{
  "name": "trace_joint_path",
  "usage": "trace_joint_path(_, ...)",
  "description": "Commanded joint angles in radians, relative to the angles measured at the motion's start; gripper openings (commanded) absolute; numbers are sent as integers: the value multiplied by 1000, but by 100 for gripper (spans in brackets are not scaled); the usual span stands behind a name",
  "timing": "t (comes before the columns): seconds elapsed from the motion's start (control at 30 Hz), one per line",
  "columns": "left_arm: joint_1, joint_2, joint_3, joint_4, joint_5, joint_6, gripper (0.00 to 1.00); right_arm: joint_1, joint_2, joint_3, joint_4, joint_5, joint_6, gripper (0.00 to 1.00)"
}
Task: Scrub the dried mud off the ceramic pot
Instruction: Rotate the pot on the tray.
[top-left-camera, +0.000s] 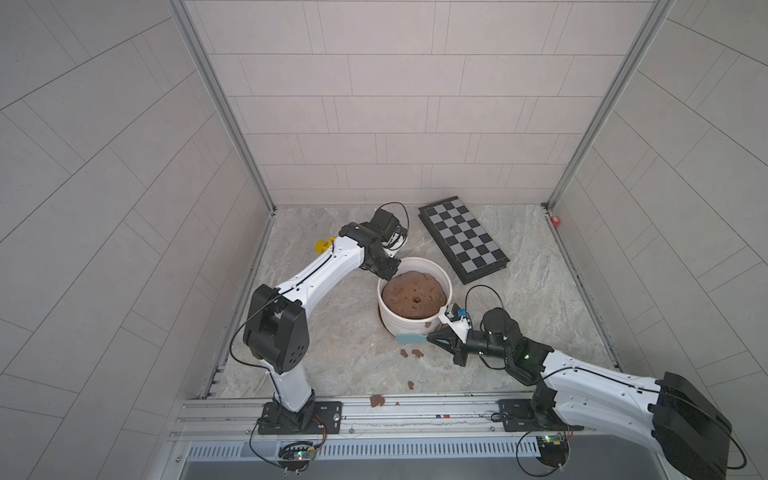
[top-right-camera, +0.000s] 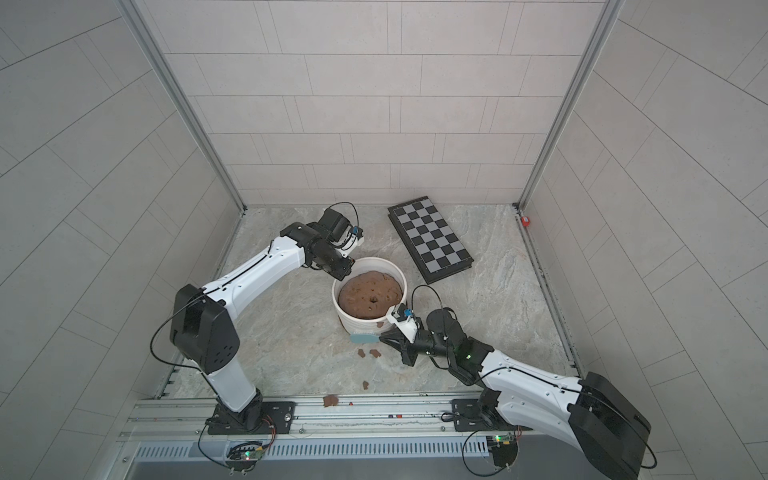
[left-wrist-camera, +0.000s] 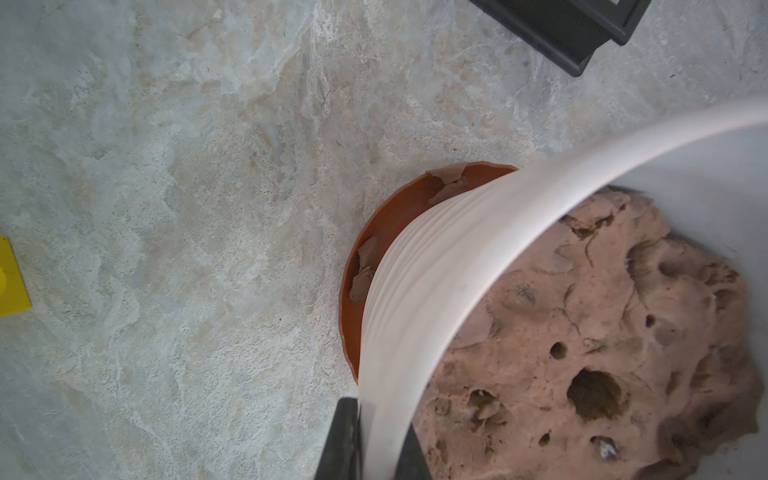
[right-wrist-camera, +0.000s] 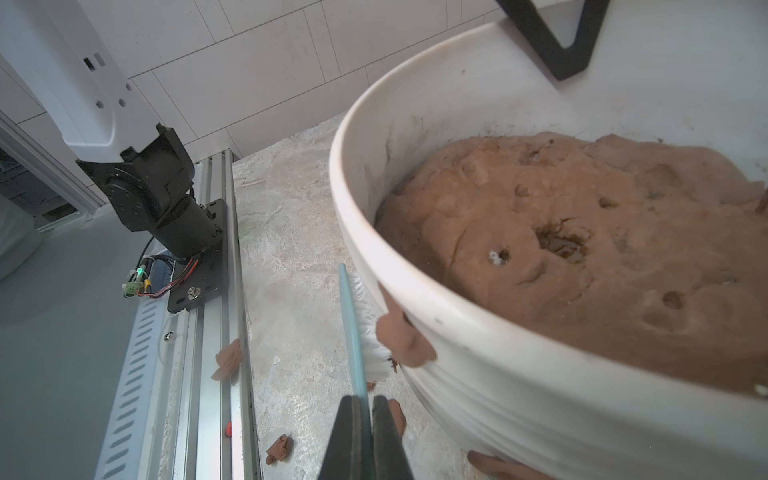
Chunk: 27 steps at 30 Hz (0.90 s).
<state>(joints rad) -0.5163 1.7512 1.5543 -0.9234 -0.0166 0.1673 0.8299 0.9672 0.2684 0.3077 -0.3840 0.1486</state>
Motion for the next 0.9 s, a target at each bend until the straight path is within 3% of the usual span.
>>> trace_joint_path(0.0, 10, 13, 20, -28, 119, 5, 0, -18, 14, -24, 63, 122, 32, 0)
trace_joint_path(0.37, 16, 18, 35, -31, 104, 6, 0, 31, 49, -59, 83, 76, 60, 0)
trace_joint_path(0.63, 15, 16, 36, -28, 87, -6, 4, 44, 86, -57, 204, -197, 94, 0)
trace_joint_path(0.8, 15, 7, 50, -38, 87, -14, 10, 44, 79, -40, 265, -278, 135, 0)
trace_joint_path(0.87, 16, 4, 64, -48, 84, -23, 17, 43, 65, -33, 263, -286, 139, 0)
